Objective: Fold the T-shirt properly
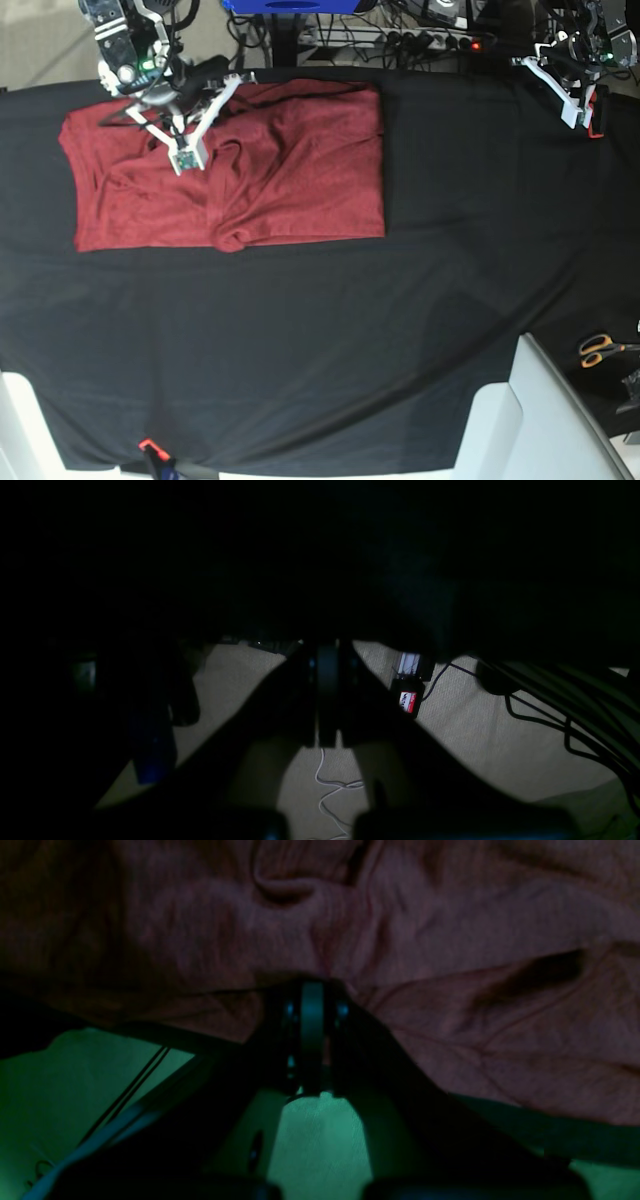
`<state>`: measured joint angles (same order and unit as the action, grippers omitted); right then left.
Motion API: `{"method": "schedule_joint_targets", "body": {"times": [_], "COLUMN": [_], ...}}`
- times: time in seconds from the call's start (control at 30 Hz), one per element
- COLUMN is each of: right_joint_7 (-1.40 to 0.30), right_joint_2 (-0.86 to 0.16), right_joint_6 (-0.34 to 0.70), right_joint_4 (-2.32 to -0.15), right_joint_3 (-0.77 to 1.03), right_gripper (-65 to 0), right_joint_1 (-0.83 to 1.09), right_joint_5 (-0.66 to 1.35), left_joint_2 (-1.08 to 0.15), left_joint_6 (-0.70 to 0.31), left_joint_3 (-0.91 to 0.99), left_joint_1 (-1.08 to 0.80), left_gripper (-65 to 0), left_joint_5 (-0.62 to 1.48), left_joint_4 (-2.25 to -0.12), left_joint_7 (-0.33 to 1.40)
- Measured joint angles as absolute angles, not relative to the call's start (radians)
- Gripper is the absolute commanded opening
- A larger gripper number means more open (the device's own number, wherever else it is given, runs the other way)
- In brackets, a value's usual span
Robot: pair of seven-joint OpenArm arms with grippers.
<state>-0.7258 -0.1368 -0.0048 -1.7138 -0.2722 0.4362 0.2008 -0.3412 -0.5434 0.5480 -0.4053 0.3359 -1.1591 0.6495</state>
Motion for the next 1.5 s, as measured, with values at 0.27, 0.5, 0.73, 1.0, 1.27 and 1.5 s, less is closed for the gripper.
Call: {"method": "schedule_joint_targets", "body": {"times": [0.27,0.5,0.73,1.0,1.27,1.5], "right_joint_7": [-0.728,-0.790,-0.788,-0.791,-0.789,-0.786], "right_joint_2": [-0.135,-0.129,-0.129,-0.131,-0.080,-0.090], "right_joint_6": [-0.141,-0.142,-0.145,-0.144,-0.141,-0.143], "right_joint_4": [-1.795,-1.810,-1.901,-1.896,-1.751,-1.729], "right_joint_3": [-0.273,-0.275,-0.273,-0.320,-0.348,-0.346], "right_gripper": [-57.6,-25.2,-30.6,-64.2,-64.7,-64.7], "right_joint_1": [0.481,0.483,0.488,0.422,0.383,0.406], "right_joint_5": [0.200,0.205,0.203,0.207,0.207,0.202], "left_joint_2": [-0.341,-0.341,-0.341,-0.341,-0.341,-0.341], "left_joint_6": [-0.544,-0.543,-0.543,-0.543,-0.544,-0.544], "left_joint_3": [0.548,0.548,0.548,0.548,0.548,0.548], "left_joint_1": [-0.405,-0.405,-0.405,-0.405,-0.405,-0.405], "left_gripper": [-65.0,-65.0,-65.0,-65.0,-65.0,-65.0], "left_joint_5": [0.336,0.336,0.336,0.336,0.333,0.333], "left_joint_4": [-1.159,-1.159,-1.159,-1.159,-1.159,-1.159], "left_joint_7": [0.648,0.648,0.648,0.647,0.647,0.646]}}
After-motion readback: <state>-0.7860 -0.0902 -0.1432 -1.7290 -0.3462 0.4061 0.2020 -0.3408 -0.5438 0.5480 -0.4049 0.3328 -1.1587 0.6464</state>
